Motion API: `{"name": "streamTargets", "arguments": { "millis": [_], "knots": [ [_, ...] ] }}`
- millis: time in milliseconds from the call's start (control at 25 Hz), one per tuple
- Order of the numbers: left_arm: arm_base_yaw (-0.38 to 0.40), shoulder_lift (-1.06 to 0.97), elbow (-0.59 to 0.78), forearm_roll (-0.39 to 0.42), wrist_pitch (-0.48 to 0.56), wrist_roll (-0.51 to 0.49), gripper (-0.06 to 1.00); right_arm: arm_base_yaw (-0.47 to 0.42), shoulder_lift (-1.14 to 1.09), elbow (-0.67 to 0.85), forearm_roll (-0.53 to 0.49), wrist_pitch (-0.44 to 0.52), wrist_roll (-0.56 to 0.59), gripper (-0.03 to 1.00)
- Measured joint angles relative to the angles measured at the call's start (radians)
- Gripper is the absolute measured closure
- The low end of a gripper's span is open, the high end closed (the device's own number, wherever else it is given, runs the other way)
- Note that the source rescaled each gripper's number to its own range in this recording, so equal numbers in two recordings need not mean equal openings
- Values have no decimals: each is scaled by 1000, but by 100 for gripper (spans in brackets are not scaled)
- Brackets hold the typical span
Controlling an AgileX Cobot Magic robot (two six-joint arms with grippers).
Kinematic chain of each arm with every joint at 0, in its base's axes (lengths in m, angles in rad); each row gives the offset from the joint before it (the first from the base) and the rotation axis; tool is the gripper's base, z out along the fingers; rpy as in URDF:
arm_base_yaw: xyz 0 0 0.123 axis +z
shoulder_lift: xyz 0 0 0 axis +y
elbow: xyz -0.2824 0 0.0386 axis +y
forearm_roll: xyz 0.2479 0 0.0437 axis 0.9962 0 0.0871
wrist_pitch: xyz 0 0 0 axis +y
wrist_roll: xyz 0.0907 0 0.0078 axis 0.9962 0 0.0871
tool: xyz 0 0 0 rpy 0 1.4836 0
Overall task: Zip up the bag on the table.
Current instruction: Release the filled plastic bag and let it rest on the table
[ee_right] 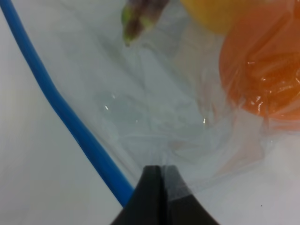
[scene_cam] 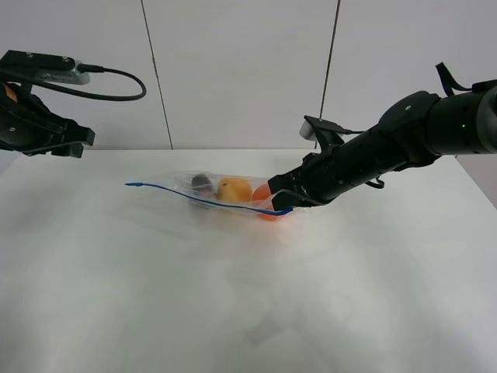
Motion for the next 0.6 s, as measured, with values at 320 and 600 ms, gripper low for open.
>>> {"name": "streamTargets", "arguments": {
  "millis": [320,600],
  "knots": [
    [30,-171,2,-54,49,56,14,0,0,0,-1,0,0,97],
    [45,-345,128,-54,49,58,14,0,0,0,-1,0,1,97]
  ]
}}
